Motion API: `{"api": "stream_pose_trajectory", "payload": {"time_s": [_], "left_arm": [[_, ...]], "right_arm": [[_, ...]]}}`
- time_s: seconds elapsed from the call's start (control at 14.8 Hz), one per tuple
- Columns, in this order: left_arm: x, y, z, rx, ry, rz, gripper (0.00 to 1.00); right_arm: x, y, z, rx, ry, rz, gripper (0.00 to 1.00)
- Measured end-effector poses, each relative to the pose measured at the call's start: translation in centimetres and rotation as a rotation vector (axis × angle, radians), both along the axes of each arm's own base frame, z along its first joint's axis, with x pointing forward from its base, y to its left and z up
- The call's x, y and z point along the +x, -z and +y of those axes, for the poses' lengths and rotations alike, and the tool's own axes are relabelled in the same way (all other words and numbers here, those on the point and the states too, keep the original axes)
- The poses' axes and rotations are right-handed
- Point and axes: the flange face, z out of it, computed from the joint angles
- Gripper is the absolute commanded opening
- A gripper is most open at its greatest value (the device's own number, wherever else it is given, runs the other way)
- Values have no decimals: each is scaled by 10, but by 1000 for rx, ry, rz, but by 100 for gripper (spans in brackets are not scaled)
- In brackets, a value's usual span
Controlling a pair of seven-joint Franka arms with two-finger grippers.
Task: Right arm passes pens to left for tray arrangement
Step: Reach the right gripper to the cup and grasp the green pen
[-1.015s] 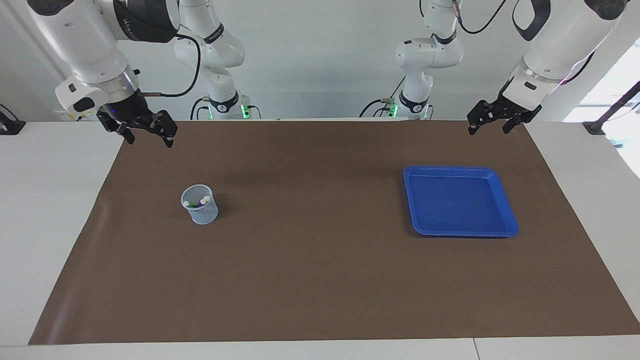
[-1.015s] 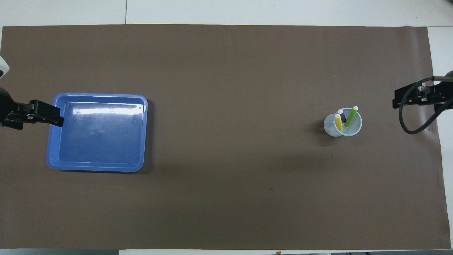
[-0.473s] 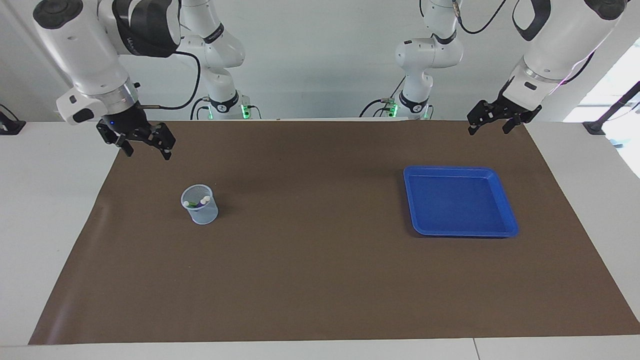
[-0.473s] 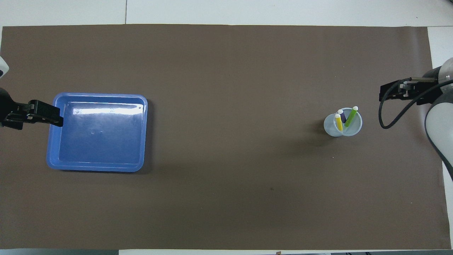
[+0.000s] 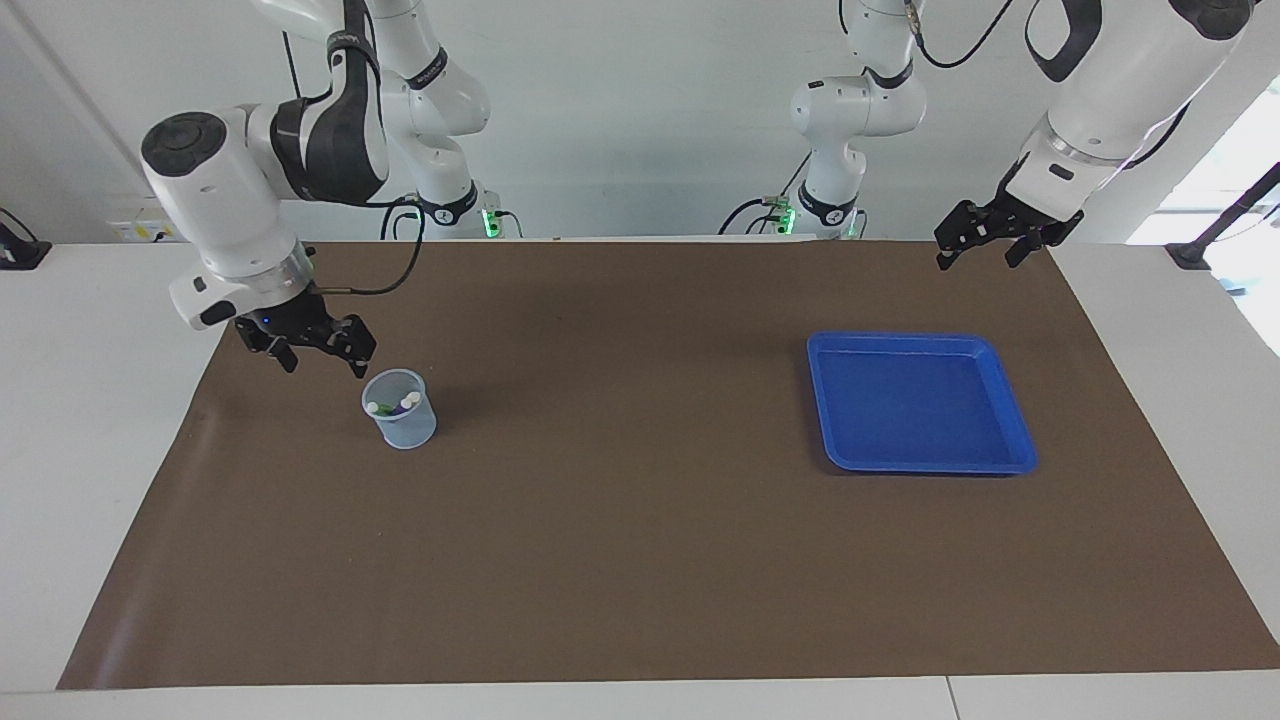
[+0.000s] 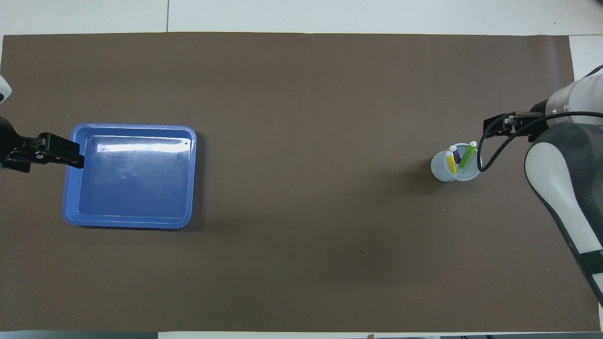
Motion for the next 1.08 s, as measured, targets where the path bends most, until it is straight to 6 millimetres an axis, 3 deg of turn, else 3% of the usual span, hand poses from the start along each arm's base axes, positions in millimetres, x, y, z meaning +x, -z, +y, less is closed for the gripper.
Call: {"api": "stream_pose_trajectory", "payload": {"time_s": [0.27, 0.54, 0.61, 0.81, 0.88, 0.95, 1.08], "left_arm": [[0, 0, 2, 0, -3, 0, 100], [0, 1, 2, 0, -3, 2, 100], [0, 1, 2, 0, -3, 2, 100], [0, 2, 4, -8, -10, 4, 100], [0, 3, 7, -39, -25, 7, 100], [1, 5, 13, -87, -49, 7, 100], [2, 13, 31, -158, -105, -1, 100]], "right_arm": [[-4, 19, 7, 0, -32, -14, 95], [-6, 29, 7, -1, -40, -37, 79], [-6, 29, 7, -1, -41, -41, 71], [-6, 30, 7, -1, -44, -44, 29], [-6, 30, 7, -1, -45, -44, 8], [-6, 30, 7, -1, -46, -44, 0], [-6, 30, 8, -1, -48, -44, 0]]}}
